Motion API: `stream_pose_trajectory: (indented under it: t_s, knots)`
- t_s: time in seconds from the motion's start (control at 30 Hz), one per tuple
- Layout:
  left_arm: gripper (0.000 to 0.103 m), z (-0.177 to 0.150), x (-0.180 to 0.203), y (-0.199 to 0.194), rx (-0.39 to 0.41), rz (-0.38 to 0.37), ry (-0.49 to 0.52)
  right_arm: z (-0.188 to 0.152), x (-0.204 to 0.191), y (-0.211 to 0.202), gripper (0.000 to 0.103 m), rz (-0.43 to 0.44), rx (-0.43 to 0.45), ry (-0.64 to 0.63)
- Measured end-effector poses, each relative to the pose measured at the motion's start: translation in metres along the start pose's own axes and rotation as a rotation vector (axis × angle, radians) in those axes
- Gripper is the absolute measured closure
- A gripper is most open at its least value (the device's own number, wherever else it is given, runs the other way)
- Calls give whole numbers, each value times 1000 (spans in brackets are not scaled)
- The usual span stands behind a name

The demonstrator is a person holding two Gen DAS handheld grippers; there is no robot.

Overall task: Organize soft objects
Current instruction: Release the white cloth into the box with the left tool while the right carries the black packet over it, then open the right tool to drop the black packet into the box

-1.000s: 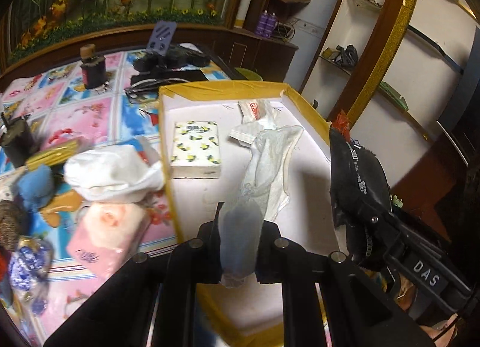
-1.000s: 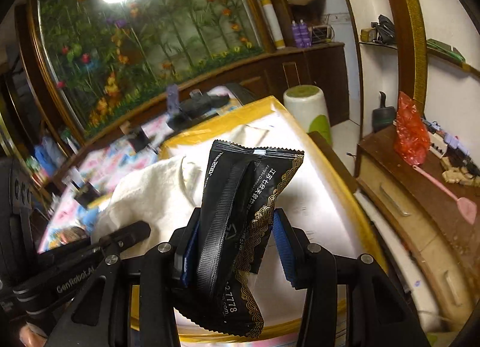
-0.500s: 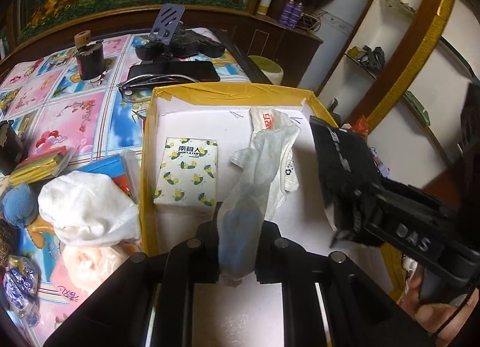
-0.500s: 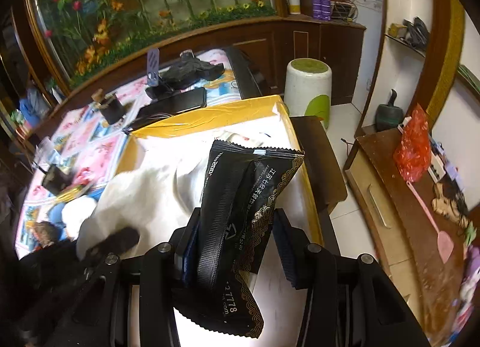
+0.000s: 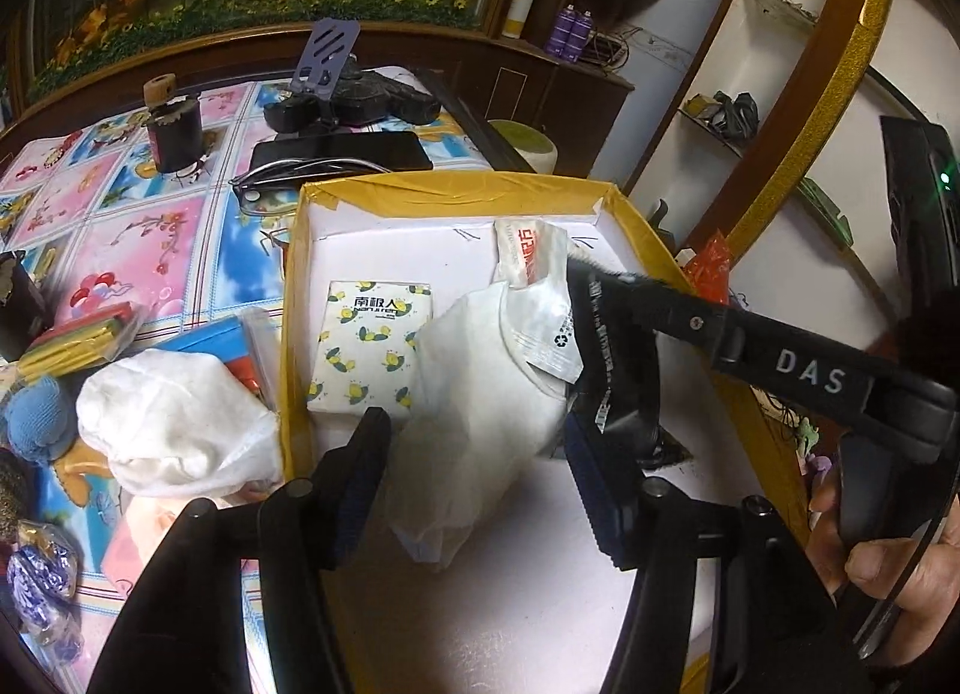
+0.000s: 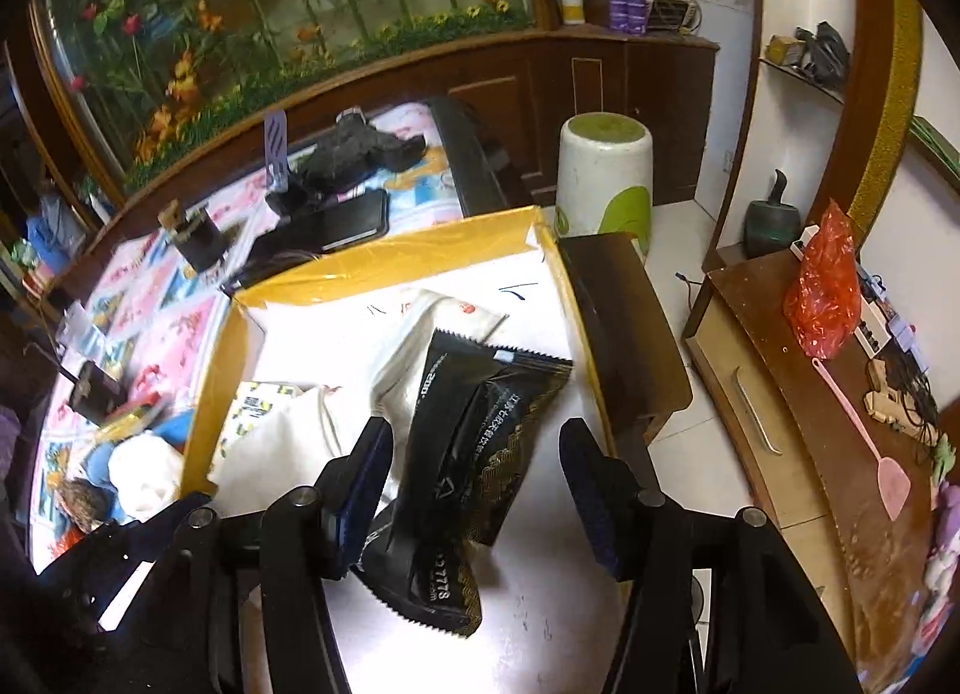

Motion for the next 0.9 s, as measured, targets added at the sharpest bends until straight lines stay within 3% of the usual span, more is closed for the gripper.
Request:
stream_pose_trajectory:
  t_s: [0.17,0.3,0.47,0.9]
  knots:
    - [44,-8,-5,-18,27,-10,15,-15,-22,-38,41,91,81,9]
    - [43,-18,-16,-33,48,-6,19,-34,-50,-62,34,150,149,9]
    - [43,-33,-32,-51,69,5,36,-56,-77,-73,33,200,198,34]
    - [38,-66,-60,-85,125,18,121,-99,-143,-80,33,269,207,-9]
Point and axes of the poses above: each gripper's, at about its wrist camera, not at the fingertips, and y roughly the way its jaws point, x to its right, z to its top, the point moved 9 cm from there along y, roughly the way its jaws point, and after that the axes turned 3 degrees about y, right-handed, at the moved point
